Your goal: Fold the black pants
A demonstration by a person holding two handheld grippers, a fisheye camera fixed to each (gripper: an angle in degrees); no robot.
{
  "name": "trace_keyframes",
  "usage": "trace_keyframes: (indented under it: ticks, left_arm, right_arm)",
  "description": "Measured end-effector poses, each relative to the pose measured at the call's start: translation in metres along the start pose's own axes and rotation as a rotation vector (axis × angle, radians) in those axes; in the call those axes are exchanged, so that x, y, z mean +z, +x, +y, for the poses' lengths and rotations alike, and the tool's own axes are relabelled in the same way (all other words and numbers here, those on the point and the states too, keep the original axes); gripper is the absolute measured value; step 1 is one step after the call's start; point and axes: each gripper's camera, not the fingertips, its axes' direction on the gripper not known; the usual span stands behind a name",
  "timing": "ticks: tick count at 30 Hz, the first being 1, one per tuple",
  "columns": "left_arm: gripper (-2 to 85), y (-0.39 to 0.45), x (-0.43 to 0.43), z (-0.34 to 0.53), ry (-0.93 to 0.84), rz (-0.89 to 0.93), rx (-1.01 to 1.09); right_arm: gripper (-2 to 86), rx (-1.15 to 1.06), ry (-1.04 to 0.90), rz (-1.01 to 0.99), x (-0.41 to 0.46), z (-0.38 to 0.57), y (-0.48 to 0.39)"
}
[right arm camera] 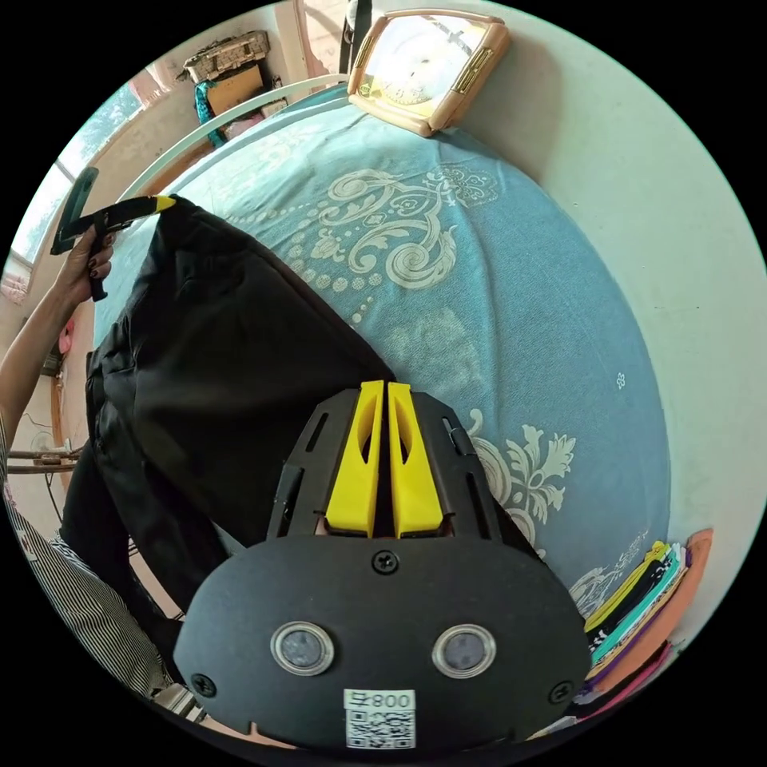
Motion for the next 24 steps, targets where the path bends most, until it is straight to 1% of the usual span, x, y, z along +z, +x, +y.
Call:
trace_keyframes:
  ticks: [5, 8, 9, 10, 11, 13, 14, 17, 19, 22, 24]
  left_arm:
    - [1.7, 0.004, -0.018, -0.004, 0.069, -0.019, 0.047]
    - [2.2, -0.003, -0.005, -0.001, 0.004, -0.069, 0.025]
    - [2.4, -0.007, 0.001, 0.004, -0.032, -0.119, -0.001]
    - [2.7, -0.011, 0.001, 0.012, -0.030, -0.155, -0.044]
    - [2.9, -0.012, 0.000, 0.016, -0.027, -0.143, -0.052]
    - [4.4, -0.015, -0.008, 0.037, -0.048, -0.062, -0.031]
    - [4.8, -0.015, -0.011, 0.044, -0.051, -0.058, -0.027]
    - [7.4, -0.014, -0.025, 0.081, -0.121, -0.024, 0.013]
    - [8.6, -0.010, -0.029, 0.112, -0.211, -0.020, 0.040]
    - [8.8, -0.006, -0.027, 0.141, -0.312, -0.071, 0.036]
    - [7.7, -0.004, -0.024, 0.153, -0.352, -0.098, 0.026]
  right_arm:
    - [0.4, 0.062, 0.098, 0.014, -0.012, 0.011, 0.005]
    - [0.8, 0.086, 0.038, -0.008, 0.008, 0.012, 0.006]
    - [0.9, 0.109, 0.003, 0.001, 0.019, 0.014, 0.005]
    - [1.1, 0.141, -0.030, 0.024, 0.030, 0.017, 0.005]
    - [1.2, 0.150, -0.045, 0.028, 0.034, 0.020, 0.004]
    - [1.8, 0.177, -0.030, 0.015, 0.041, 0.037, 0.003]
    - [2.0, 0.186, -0.020, 0.007, 0.041, 0.042, 0.003]
    - [2.8, 0.178, 0.077, -0.129, 0.033, 0.072, -0.006]
    - [2.2, 0.122, 0.148, -0.258, 0.027, 0.101, -0.034]
    - [1.4, 0.046, 0.151, -0.314, 0.034, 0.136, -0.082]
    - [1.0, 0.023, 0.112, -0.375, 0.047, 0.153, -0.105]
